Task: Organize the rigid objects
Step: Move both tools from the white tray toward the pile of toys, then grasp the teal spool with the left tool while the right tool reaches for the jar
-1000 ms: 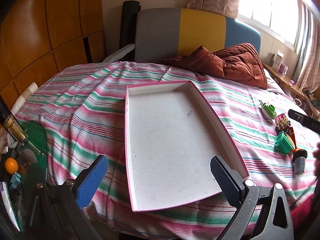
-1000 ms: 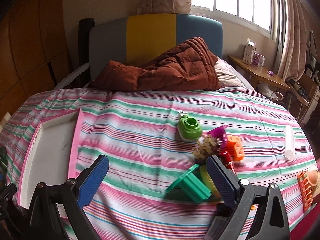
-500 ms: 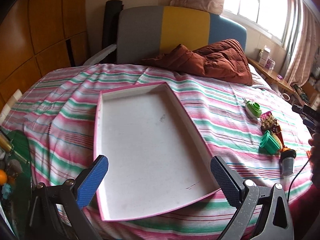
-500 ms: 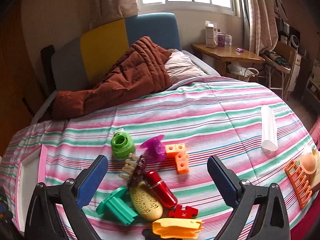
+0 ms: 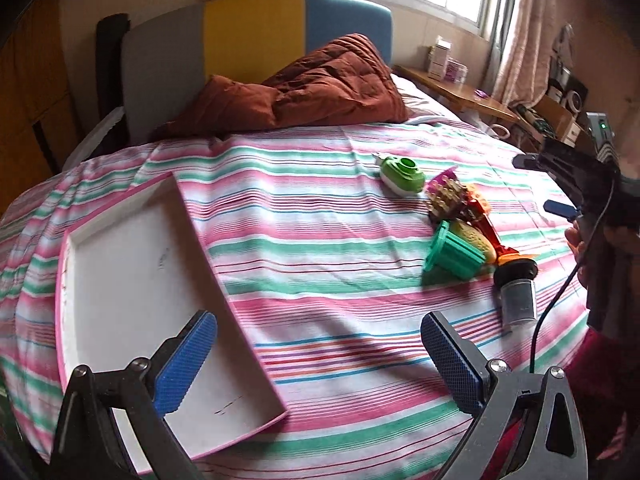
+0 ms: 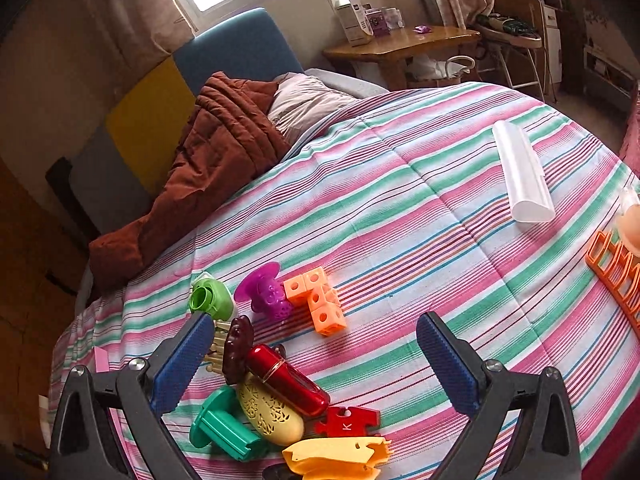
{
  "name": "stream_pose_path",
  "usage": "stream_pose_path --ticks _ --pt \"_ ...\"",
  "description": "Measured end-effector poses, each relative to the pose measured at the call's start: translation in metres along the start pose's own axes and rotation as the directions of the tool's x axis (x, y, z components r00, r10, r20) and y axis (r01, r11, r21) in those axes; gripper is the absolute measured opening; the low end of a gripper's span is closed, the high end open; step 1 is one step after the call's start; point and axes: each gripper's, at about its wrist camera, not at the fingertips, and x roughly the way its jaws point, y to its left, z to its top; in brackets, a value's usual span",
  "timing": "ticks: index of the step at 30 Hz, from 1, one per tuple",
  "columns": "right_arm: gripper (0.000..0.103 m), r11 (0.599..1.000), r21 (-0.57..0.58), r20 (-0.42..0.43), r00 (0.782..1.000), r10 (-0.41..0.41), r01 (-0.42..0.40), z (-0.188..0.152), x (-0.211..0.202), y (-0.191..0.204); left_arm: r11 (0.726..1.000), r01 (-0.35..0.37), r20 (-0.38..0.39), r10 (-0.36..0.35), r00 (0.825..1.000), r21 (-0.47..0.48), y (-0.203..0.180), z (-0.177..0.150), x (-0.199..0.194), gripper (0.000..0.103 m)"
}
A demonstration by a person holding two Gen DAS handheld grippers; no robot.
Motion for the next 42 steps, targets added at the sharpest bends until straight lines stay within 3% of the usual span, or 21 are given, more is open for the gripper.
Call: stream_pose_path --ticks 6,11,22,26,27,28,29,32,42 --pt "0.103 0.999 0.012 -0.005 1.000 0.030 -0.030 0.000 -0.002 -0.001 0.987 0.065 -0.028 -0.061 0.998 0.147 -0.045 0.022 0.031 0.102" --pt "0.103 0.999 0.011 -0.017 0.999 0.045 -0.044 0.001 -0.001 -0.001 0.958 0.143 -0.073 -0.129 0.989 0.248 -0.083 0.035 0.058 0.103" --pt "0.103 0.997 0.048 -0.028 0.997 0.067 -0.065 0.003 0.002 -0.007 0.909 0.191 -0.162 -0.139 0.977 0.370 -0.125 0.051 0.115 0.103" --pt "0.103 0.996 0.057 -0.035 0.997 0.073 -0.071 0.004 0.004 -0.009 0.905 0.216 -0.178 -0.160 0.971 0.368 -0.126 0.054 0.131 0.097" --pt "0.103 0.996 0.054 -0.037 0.997 0.072 -0.070 0.004 0.004 -0.008 0.904 0.229 -0.191 -0.169 0.967 0.361 -0.126 0.053 0.135 0.081" --pt "0.103 0.996 0.051 -0.039 0.997 0.069 -0.067 0.003 0.004 -0.008 0.903 0.251 -0.220 -0.182 0.959 0.348 -0.125 0.052 0.139 0.059" --pt "0.103 0.997 0.046 -0.041 0.997 0.066 -0.064 0.003 0.005 -0.007 0.907 0.262 -0.236 -0.190 0.953 0.329 -0.123 0.050 0.142 0.059" --pt "0.103 0.998 0.029 -0.046 0.998 0.052 -0.051 0.003 0.006 -0.005 0.914 0.272 -0.192 -0.221 0.956 0.302 -0.115 0.040 0.131 0.059" --pt "0.101 1.000 0.013 -0.084 0.996 0.003 -0.002 0.000 0.012 -0.006 0.960 0.171 -0.114 -0.149 0.982 0.221 -0.078 -0.014 0.083 0.059"
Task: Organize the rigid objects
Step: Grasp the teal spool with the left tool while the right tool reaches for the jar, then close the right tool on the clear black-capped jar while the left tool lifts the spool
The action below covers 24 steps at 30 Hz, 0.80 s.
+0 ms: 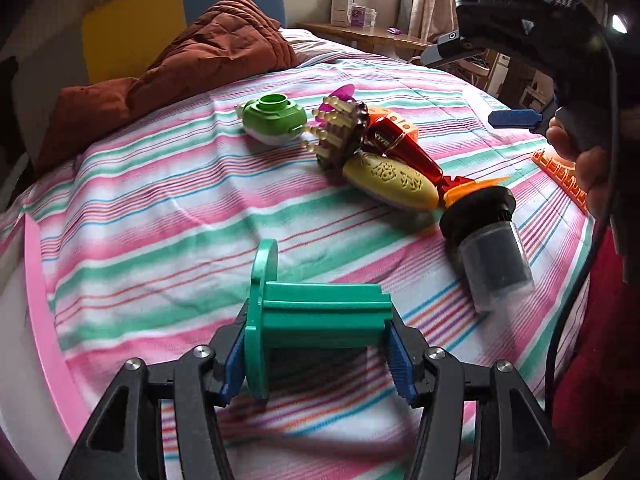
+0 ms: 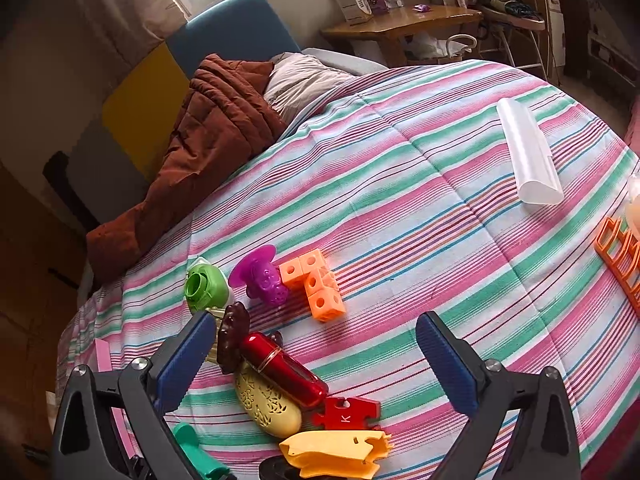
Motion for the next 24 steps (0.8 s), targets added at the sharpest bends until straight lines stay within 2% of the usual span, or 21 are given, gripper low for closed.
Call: stream_pose_path --ticks 5,11,15,20,22,23,24 --pt "0.091 1.000 0.007 -0.049 0.998 -0.028 0.029 -0.009 0.000 0.000 0.999 -0.030 0.003 0.030 1.000 -0.018 0.005 -0.017 -0.013 0.059" --pt "0.086 0.995 -0.066 -0.160 0.984 -0.081 0.071 -0.038 -0.018 0.015 0.999 -0.033 0.013 0.033 0.999 -0.028 0.007 -0.023 -0.017 0.059" --pt "0.086 0.992 -0.087 -0.268 0.957 -0.109 0.088 -0.058 -0.014 0.022 0.998 -0.020 0.018 0.021 1.000 -0.056 0.008 -0.023 -0.021 0.059" --pt "0.086 0.984 -0.116 -0.353 0.920 -0.170 0.137 -0.085 0.005 0.028 0.997 -0.015 0.029 0.018 0.999 -0.069 0.009 -0.030 -0.029 0.059" --pt "0.077 0.981 -0.124 -0.366 0.913 -0.182 0.146 -0.094 0.014 0.030 0.997 -0.019 0.034 0.021 0.999 -0.070 0.008 -0.033 -0.034 0.059" --pt "0.054 0.979 -0.135 -0.366 0.910 -0.194 0.154 -0.099 0.019 0.031 0.997 -0.018 0.034 0.021 0.999 -0.074 0.009 -0.035 -0.036 0.059" --pt "0.044 0.972 -0.160 -0.363 0.905 -0.220 0.172 -0.104 0.023 0.033 0.997 -0.018 0.032 0.021 0.999 -0.080 0.010 -0.036 -0.037 0.059"
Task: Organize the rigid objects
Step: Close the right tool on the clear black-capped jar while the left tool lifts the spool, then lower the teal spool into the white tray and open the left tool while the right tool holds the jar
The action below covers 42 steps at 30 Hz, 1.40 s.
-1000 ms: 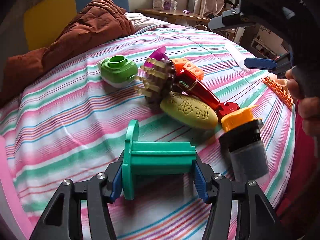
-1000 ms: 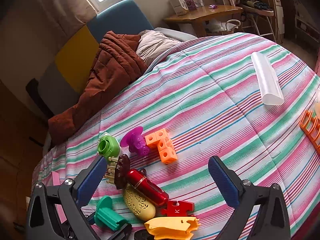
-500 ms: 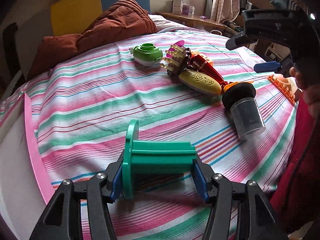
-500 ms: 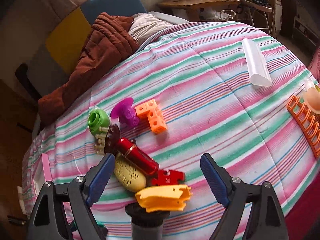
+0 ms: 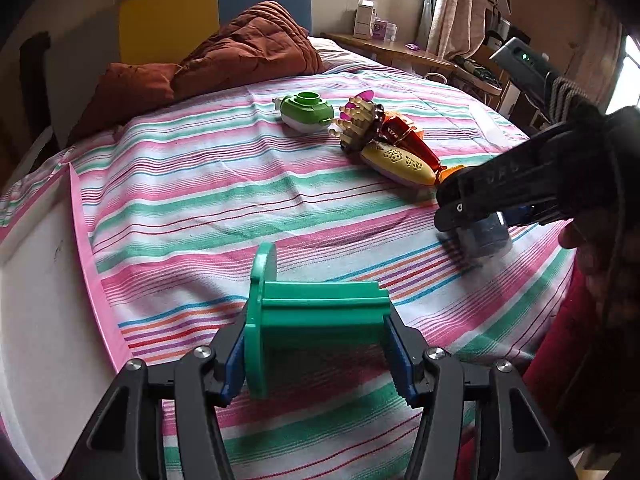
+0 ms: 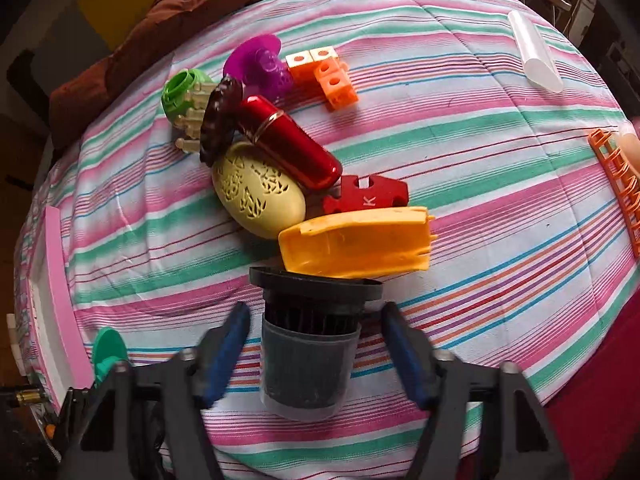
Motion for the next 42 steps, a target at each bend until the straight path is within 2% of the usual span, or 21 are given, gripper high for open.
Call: stream_pose_path --ticks 1,2,5,6,10,13,15,21,24,31,42 --pt "0.044 0.999 -0.030 0.030 0.999 -0.037 0.038 -0.003 0.000 0.005 1.000 -0.002 0.001 0.002 1.000 -0.005 0.001 -0.002 -0.002 0.059" --pt "0.044 0.997 -0.069 0.050 0.998 -0.040 0.044 -0.006 -0.001 0.011 1.000 -0.004 0.002 0.004 1.000 -0.011 0.002 -0.004 -0.005 0.059" --pt "0.044 0.980 -0.163 0.047 0.991 0.127 -0.118 -0.015 -0.003 0.028 1.000 -0.010 0.013 0.010 1.000 -0.027 0.006 -0.006 -0.014 0.059" --pt "0.044 0.972 -0.193 0.043 0.988 0.149 -0.138 -0.016 -0.003 0.035 0.999 -0.010 0.022 0.011 1.000 -0.031 0.007 -0.006 -0.019 0.059" --pt "0.044 0.941 -0.320 0.057 0.989 0.134 -0.109 -0.016 0.001 0.070 0.999 -0.026 0.057 0.028 0.998 -0.039 0.010 -0.005 -0.038 0.059" --pt "0.044 0.917 -0.399 0.067 0.996 0.062 -0.031 -0.008 0.014 0.091 0.997 -0.049 0.079 0.053 0.995 -0.056 0.016 -0.002 -0.051 0.059" --pt "0.044 0.893 -0.449 0.112 0.993 0.034 0.019 -0.007 0.015 0.097 0.996 -0.063 0.093 0.069 0.993 -0.071 0.022 0.000 -0.060 0.059" --pt "0.044 0.889 -0.456 0.113 0.989 0.091 -0.030 -0.008 0.015 0.085 0.985 -0.109 0.101 0.123 0.987 -0.134 0.044 0.005 -0.073 0.059" --pt "0.045 0.874 -0.486 0.136 0.988 0.069 0.006 -0.012 0.014 0.089 0.979 -0.126 0.102 0.143 0.984 -0.161 0.053 0.006 -0.077 0.059" --pt "0.044 0.864 -0.503 0.158 0.986 0.057 0.031 -0.017 0.012 0.090 0.965 -0.163 0.095 0.185 0.978 -0.207 0.069 0.005 -0.087 0.059" --pt "0.044 0.851 -0.521 0.191 0.980 0.046 0.061 -0.020 0.006 0.086 0.925 -0.216 0.083 0.253 0.964 -0.312 0.113 -0.003 -0.097 0.059"
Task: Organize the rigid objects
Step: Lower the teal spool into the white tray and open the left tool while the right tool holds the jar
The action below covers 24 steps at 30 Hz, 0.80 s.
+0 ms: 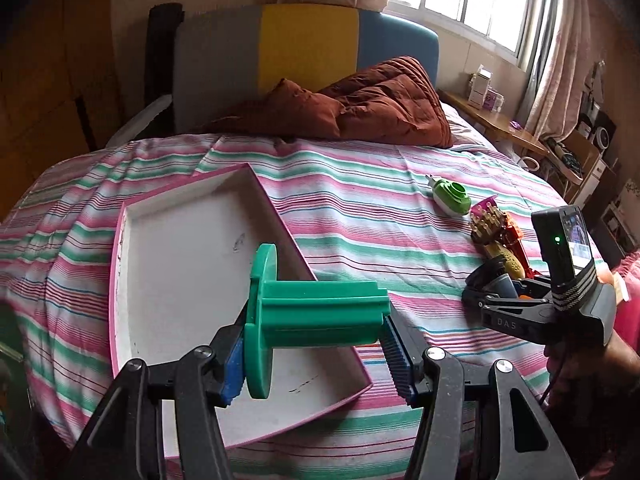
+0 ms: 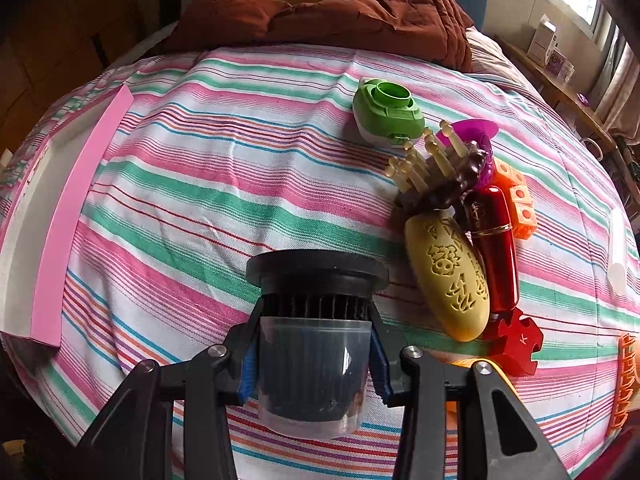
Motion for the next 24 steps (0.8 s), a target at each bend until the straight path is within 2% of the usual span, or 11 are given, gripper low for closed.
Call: stream_pose_path --ticks 1,24 --pt "0.044 1.000 0.001 0.001 1.000 -0.002 0.002 0.010 0.011 0.009 1.000 -0.004 0.000 0.004 1.000 -0.007 0.003 0.000 0.000 0.059" --pt "0.044 0.999 -0.020 0.013 1.000 -0.028 0.029 0.008 0.010 0.014 0.994 -0.075 -0.013 0.074 0.997 -0.074 0.044 -0.001 0.005 0.059"
